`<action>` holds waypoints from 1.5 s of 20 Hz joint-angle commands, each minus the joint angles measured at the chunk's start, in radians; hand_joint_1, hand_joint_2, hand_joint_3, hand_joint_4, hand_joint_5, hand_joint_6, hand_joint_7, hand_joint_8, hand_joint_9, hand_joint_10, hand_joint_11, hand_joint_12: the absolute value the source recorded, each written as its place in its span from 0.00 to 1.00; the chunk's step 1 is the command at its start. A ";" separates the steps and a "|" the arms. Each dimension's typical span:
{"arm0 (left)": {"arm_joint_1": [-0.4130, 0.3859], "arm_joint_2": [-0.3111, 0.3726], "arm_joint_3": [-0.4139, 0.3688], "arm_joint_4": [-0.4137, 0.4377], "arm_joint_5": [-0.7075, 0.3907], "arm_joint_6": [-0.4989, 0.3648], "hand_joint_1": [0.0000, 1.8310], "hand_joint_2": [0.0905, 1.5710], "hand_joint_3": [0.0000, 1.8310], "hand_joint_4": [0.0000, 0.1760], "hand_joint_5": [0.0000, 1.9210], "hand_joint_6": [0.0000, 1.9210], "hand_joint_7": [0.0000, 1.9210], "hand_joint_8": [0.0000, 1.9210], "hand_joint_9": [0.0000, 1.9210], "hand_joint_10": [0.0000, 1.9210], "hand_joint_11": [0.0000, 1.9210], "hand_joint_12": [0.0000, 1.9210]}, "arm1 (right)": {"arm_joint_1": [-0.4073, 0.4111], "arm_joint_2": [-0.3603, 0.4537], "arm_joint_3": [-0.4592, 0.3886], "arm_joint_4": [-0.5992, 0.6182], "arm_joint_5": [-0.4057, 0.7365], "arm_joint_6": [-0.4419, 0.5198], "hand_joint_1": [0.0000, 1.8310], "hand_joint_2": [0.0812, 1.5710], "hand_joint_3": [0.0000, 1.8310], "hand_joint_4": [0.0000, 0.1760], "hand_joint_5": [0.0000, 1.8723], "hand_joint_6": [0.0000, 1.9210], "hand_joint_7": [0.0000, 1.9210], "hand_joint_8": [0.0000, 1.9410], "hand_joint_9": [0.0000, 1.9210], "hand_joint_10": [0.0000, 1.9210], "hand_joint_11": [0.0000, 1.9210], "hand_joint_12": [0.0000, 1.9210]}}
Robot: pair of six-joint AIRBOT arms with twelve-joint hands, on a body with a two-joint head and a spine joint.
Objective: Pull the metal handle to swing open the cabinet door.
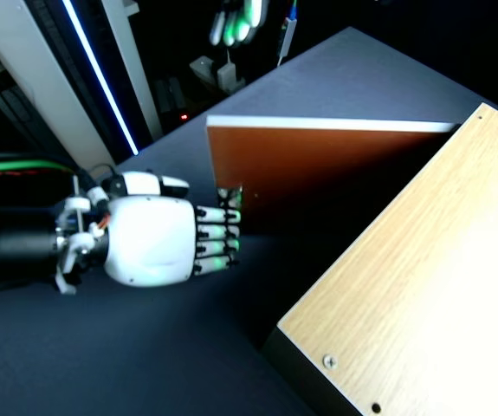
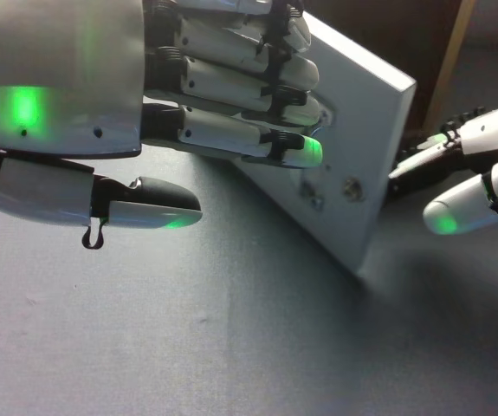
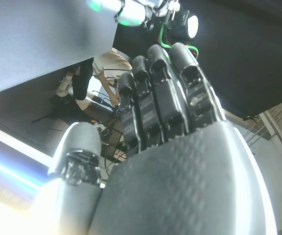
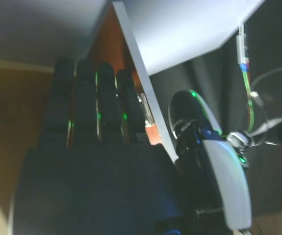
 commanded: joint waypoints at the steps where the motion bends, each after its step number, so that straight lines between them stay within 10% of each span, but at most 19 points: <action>1: -0.010 0.005 0.000 -0.095 -0.021 0.005 0.00 1.00 0.05 0.00 0.22 0.00 0.24 0.00 0.22 0.00 0.02 0.44 | 0.008 0.009 -0.006 0.094 0.034 0.006 0.00 1.00 0.03 0.00 0.12 0.00 0.13 0.00 0.11 0.00 0.00 0.33; 30: -0.010 0.005 0.000 -0.095 -0.021 0.005 0.00 1.00 0.05 0.00 0.23 0.00 0.24 0.00 0.22 0.00 0.04 0.42 | 0.009 -0.027 -0.102 0.541 0.037 -0.469 0.00 1.00 0.03 0.00 0.13 0.00 0.13 0.00 0.12 0.00 0.00 0.34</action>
